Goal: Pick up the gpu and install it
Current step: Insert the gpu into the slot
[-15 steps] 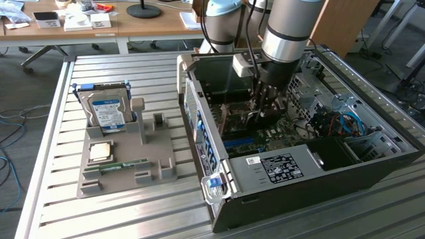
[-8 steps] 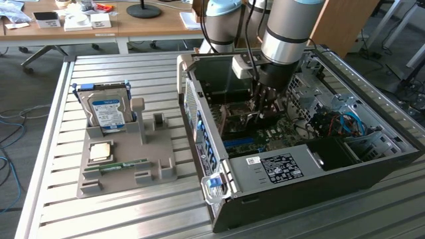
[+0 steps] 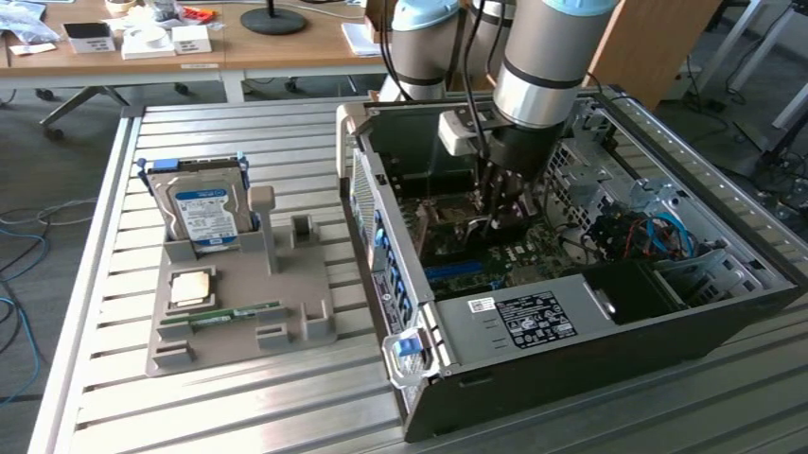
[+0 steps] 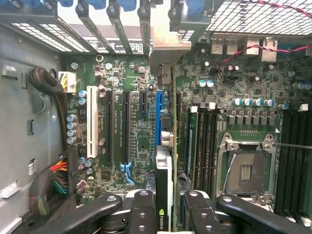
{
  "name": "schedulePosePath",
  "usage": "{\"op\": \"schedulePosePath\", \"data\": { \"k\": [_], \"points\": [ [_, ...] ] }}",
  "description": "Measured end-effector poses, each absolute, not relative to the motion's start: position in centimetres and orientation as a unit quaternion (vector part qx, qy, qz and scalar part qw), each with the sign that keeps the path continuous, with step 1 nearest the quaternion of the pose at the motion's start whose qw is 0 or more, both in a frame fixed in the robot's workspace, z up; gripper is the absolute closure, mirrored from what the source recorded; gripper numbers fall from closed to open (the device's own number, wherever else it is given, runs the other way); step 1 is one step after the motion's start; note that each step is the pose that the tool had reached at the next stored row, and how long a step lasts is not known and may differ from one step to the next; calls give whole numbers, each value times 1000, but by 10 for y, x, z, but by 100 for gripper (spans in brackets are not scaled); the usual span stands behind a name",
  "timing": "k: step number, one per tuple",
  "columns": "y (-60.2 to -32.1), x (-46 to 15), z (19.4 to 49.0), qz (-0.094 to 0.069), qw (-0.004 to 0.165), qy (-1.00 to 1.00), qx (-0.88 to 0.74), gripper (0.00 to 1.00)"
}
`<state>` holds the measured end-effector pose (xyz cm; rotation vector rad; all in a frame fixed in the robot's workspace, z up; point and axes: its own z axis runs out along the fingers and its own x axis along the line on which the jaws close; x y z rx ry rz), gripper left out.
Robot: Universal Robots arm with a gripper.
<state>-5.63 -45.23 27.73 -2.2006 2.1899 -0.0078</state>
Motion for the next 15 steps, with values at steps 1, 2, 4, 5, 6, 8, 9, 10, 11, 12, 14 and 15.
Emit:
{"op": "schedulePosePath", "data": {
  "k": [1,2,4,5,6,8,9,10,11,12,14,15],
  "points": [
    [-452,-57,277,-3,18,705,-709,73],
    [-452,-57,277,-3,18,705,-709,73],
    [-452,-59,276,-3,18,705,-709,73],
    [-452,-59,276,-3,18,705,-709,73],
    [-452,-59,276,-3,18,705,-709,73],
    [-453,-59,275,-3,18,705,-709,73],
    [-454,-59,275,-3,18,705,-709,73],
    [-454,-60,275,-3,18,705,-709,73],
    [-454,-60,275,-3,18,705,-709,73],
    [-454,-61,275,-3,18,705,-709,73],
    [-454,-62,275,-3,18,705,-709,73],
    [-454,-63,274,-3,18,705,-709,73]
  ]
}}
